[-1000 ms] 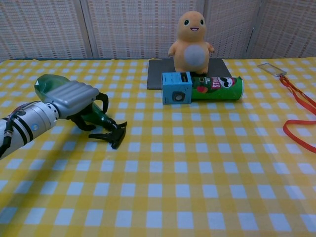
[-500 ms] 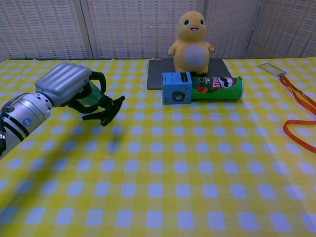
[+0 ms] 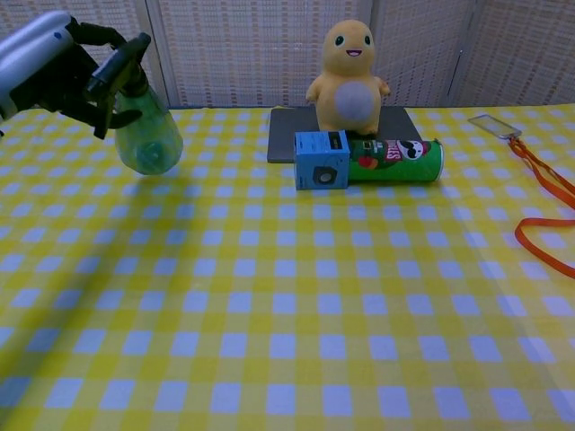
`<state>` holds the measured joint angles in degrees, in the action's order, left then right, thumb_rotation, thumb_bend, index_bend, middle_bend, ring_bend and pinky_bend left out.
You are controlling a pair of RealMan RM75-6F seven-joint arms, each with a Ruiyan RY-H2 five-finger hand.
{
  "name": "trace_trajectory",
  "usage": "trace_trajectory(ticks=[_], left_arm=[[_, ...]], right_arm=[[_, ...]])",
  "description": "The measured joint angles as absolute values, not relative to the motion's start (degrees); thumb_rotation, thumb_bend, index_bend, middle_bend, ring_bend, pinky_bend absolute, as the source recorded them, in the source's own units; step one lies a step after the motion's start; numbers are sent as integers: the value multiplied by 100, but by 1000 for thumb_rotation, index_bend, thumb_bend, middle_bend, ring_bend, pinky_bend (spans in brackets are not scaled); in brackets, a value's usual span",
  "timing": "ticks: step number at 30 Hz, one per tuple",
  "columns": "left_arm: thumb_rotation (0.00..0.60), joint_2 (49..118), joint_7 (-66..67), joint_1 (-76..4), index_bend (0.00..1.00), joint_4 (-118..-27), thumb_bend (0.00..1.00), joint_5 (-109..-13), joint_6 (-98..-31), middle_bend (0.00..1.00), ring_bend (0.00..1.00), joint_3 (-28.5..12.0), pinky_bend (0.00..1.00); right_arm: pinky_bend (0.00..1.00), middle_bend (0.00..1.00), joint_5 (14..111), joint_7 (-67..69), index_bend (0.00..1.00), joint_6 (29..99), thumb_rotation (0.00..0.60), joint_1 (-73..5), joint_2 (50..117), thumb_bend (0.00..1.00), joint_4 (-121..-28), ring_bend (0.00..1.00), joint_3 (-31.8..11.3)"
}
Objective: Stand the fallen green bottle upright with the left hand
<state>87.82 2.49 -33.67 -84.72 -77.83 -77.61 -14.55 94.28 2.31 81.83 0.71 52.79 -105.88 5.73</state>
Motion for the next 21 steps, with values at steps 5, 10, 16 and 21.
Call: trace_trajectory(ticks=[5, 10, 16, 21], left_arm=[[600, 7521, 191, -3062, 712, -10030, 428, -7251, -7568, 1000, 1000, -1653, 1000], [600, 6349, -29, -2845, 713, -11117, 443, -6509, -6965, 1000, 1000, -1767, 1000], [600, 5338, -609, -2823, 714, -11685, 449, -5614, -5804, 1000, 1000, -1888, 1000], [600, 4898, -1295, -2930, 714, -11806, 451, -5084, -4906, 1000, 1000, -2012, 1000]], right_arm=[[0, 0, 9473, 233, 0, 8216, 600, 88, 5284, 323, -10587, 0, 597], [0, 0, 9456, 208, 0, 8145, 600, 60, 5306, 322, -10581, 0, 603], [0, 0, 9413, 161, 0, 8092, 600, 30, 5334, 322, -10589, 0, 595], [0, 0, 9364, 163, 0, 8065, 600, 17, 5345, 323, -10582, 0, 586]])
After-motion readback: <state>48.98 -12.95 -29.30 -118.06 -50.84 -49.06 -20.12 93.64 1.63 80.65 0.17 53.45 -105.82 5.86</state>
